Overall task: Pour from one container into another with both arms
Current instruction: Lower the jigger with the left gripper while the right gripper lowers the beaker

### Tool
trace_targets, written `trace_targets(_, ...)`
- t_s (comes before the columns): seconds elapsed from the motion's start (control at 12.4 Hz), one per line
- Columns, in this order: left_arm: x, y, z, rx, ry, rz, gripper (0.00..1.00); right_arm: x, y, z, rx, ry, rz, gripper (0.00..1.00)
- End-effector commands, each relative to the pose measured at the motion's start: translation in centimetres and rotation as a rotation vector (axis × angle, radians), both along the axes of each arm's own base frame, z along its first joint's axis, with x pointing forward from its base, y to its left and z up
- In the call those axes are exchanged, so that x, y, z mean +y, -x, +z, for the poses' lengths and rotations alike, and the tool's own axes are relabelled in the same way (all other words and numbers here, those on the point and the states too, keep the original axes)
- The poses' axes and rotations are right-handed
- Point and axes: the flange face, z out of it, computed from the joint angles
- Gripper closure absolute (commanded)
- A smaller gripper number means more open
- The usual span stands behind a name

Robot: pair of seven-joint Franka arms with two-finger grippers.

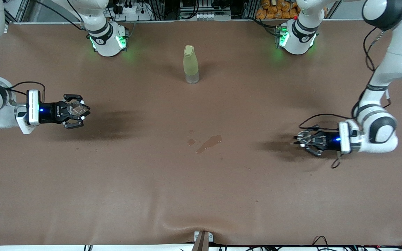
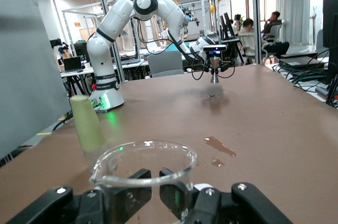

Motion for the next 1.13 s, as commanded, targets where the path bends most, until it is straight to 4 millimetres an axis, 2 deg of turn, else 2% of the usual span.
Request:
trace_targets(0.0,0.9,1.1,-0.5,-0.013,0.016,0.003,1.0,-1.7,-0.7,-4.1,-0.058,-0.06,0.044,1.0)
trace_targets(0.16,0.6,0.9,-0.9,-0.005,0.019,-0.001,1.0,-2.4,-1.3,-6.8,-0.118,-0.082,0.055,1.0)
trace_targets(0.24,0.7,1.3,-2.2,0.0,0.03,0.002,1.0,-2.7,-1.4,-8.2,-0.129,-0.091,0.056,1.0)
trace_targets(0.32,1.4,1.9,-3.6,-0.018,0.03,0.007,1.0,-2.8,-1.2,-9.6,-0.141,-0.102,0.055,1.0)
trace_targets(0.4,3.2,3.0,-5.6,-0.038,0.019,0.019,1.0,-2.8,-1.1,-10.6,-0.161,-0.112,0.055,1.0)
trace_targets(0.49,4.4,3.4,-6.8,-0.04,0.006,0.022,1.0,-2.8,-1.1,-11.5,-0.17,-0.117,0.058,1.0)
trace_targets(0.57,5.2,3.5,-6.8,-0.039,-0.004,0.02,1.0,-2.8,-1.0,-12.6,-0.177,-0.126,0.054,1.0)
trace_targets(0.81,5.7,3.7,-7.0,-0.03,-0.008,0.024,0.99,-2.8,-1.1,-15.0,-0.199,-0.135,0.057,1.0)
trace_targets(1.05,5.8,3.5,-6.9,-0.037,-0.01,0.024,0.78,-3.1,-1.9,-16.9,-0.205,-0.125,0.055,1.0)
